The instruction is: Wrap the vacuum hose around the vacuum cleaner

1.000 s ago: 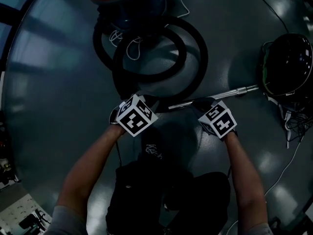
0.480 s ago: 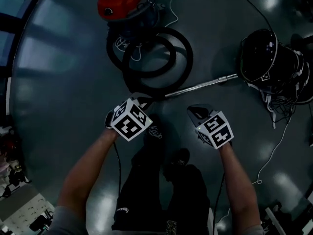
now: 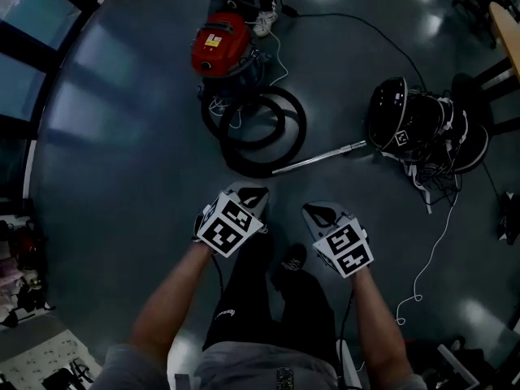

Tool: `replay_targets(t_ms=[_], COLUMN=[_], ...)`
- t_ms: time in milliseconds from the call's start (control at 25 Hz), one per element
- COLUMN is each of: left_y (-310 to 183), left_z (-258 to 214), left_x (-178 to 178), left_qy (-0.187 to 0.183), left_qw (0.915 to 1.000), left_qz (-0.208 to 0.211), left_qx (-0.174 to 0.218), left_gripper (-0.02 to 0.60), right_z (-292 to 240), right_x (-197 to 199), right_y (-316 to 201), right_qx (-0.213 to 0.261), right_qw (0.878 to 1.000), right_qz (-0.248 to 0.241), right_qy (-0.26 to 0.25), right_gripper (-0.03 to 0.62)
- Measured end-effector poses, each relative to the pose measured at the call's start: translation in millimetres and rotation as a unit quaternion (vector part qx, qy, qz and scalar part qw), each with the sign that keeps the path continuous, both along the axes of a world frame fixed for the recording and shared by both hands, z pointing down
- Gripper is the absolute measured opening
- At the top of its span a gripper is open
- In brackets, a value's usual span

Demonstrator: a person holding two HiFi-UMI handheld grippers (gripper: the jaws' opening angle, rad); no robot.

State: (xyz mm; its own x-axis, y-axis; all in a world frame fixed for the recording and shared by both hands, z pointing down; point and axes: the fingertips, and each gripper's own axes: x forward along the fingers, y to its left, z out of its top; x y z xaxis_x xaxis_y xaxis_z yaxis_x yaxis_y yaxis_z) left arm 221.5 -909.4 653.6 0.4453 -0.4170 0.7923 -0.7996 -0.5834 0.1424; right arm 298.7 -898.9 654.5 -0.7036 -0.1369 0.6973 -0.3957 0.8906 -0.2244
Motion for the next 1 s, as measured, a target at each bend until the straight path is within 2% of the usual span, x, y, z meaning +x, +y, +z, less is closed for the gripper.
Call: replay_targets(t_ms=[280, 480, 560, 720, 1000], left_y=[26.9, 43.4, 57.4, 88.6, 128.3], left_z=[-131.8, -212.6, -233.2, -260.6, -308.1], left_x=[30.6, 40.1, 40.5, 37.4, 26.7], left_qy=[0.026, 0.053, 0.066, 0.105, 0.154], left_qw=[0.9974, 0.9917, 0.9898, 0.9854, 0.9733], left_qz=[-0.012, -0.005, 0.000, 0.007, 0.045], left_qx=[0.066, 0.117, 0.126, 0.134, 0.164], left_gripper=[0.006, 0.006, 0.006, 0.006, 0.006], right_z=[-131.5, -197.6, -216.2, -259.0, -333.5], right_x=[6.9, 8.5, 7.2, -6.4, -31.5], right_y=[31.7, 46.6, 55.1, 76.2, 120.6], right_qx=[0.038, 0.072, 0.079, 0.090, 0.144], right_qw=[0.998, 0.994, 0.992, 0.981, 0.963], right_qz=[0.014, 0.046, 0.072, 0.127, 0.176], right_qy=[-0.039, -0.060, -0.067, -0.113, -0.142], right_gripper=[0.004, 0.003, 0.005, 0.005, 0.005])
